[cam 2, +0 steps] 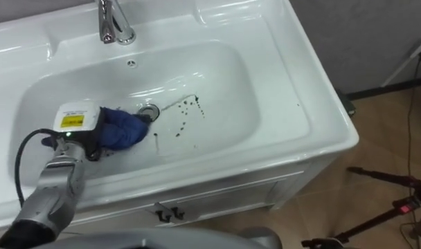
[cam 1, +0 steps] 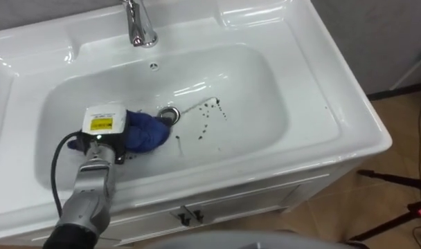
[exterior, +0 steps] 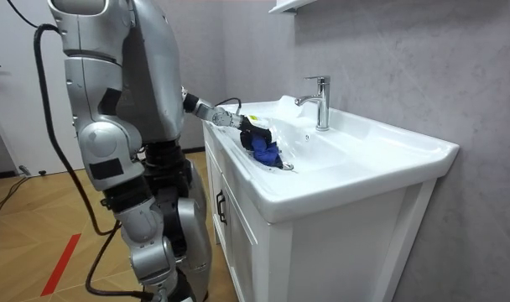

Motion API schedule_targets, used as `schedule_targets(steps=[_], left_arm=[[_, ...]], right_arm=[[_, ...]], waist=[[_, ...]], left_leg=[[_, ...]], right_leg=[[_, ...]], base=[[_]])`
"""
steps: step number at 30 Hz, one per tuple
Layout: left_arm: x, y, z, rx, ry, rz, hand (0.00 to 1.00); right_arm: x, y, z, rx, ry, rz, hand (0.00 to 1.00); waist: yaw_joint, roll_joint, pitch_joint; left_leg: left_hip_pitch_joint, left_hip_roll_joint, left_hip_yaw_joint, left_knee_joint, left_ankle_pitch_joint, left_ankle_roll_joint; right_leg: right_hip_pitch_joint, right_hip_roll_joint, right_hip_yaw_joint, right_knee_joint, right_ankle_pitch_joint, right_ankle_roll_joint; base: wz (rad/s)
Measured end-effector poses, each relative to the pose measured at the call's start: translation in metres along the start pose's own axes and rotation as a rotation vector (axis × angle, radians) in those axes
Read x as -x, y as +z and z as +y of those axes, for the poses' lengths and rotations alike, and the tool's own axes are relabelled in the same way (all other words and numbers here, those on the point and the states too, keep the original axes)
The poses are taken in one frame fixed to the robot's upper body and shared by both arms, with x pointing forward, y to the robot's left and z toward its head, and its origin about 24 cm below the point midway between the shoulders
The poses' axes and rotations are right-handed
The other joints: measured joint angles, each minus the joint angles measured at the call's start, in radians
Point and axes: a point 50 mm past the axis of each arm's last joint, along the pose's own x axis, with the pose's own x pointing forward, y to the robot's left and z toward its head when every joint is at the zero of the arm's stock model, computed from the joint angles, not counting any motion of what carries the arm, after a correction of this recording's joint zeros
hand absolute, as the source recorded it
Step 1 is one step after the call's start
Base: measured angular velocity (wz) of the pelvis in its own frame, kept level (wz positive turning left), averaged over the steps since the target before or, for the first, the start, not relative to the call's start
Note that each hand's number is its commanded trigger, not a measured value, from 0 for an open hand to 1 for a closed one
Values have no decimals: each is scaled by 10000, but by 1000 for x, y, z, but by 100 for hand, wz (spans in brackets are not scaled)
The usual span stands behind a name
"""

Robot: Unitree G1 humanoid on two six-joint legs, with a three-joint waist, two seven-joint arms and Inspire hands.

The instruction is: Wipe basin

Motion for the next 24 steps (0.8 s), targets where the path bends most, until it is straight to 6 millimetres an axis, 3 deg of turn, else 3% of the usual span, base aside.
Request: schedule_targets(steps=[3, 7, 16, 24], left_arm=[[2, 16, 13, 89, -258, -769, 100], [9, 39, 31, 0, -566, -2207, 100], [6, 45, 43, -269, -1192, -2769, 100], [4, 54, 49, 382, -1258, -3218, 100]], right_arm=[[0, 10, -2, 178, 17, -354, 0], [0, 15, -2, 517, 67, -572, 0], [0, 17, -2, 526, 110, -579, 0], [-3, 17, 5, 471, 20, -496, 0]], waist=[[-163, 44, 75], [-289, 24, 91], [-461, 76, 141], [-555, -26, 207]], left_leg=[[-139, -14, -3, 19, 9, 15], [-335, -24, 72, 174, 9, 16], [-395, -7, 77, 189, 8, 16], [-388, -11, 94, 188, 7, 17]], right_leg=[[-127, -30, -27, 13, -7, 12], [-260, -68, -62, 43, -10, 24], [-250, -47, -62, 42, -5, 18], [-241, -53, -63, 38, -6, 19]], base=[[4], [0], [1], [2]])
